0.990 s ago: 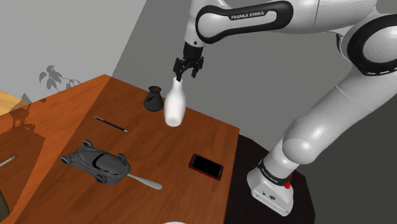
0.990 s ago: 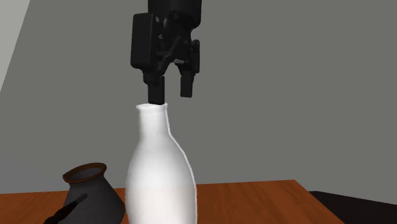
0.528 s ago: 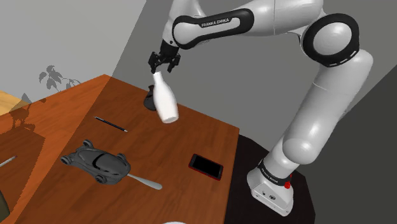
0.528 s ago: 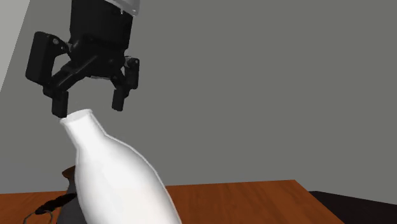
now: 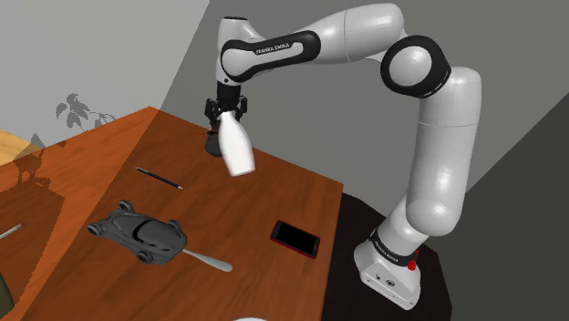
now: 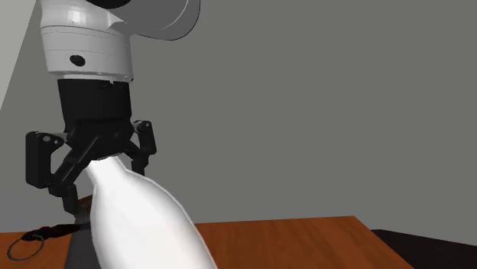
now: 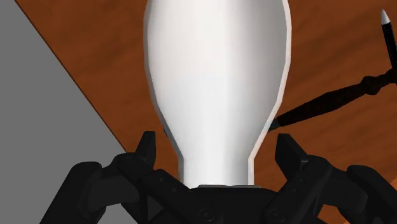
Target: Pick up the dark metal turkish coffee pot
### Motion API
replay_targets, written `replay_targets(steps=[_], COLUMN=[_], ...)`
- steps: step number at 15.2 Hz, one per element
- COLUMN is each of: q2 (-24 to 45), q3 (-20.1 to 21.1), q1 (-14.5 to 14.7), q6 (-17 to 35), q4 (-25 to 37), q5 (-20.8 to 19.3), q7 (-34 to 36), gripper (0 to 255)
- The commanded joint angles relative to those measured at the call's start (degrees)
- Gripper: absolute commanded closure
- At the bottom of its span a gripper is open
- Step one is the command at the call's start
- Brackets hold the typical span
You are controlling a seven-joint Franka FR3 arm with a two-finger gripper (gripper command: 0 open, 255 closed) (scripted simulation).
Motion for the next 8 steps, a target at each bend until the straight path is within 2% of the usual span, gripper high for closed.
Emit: replay_targets(steps=[1,7,8], q2=[1.32,2.76,2.87], q3=[-0.08,-0.26,-0.24], q1=[0.2,0.28,0.34], q6=[1.03,3.89,3.74], q4=[0.06,-1.39,-1.13], q5=[-0.21,-0.56,-0.57], q7=[0.32,0.56,0.62], gripper=[0,0,255])
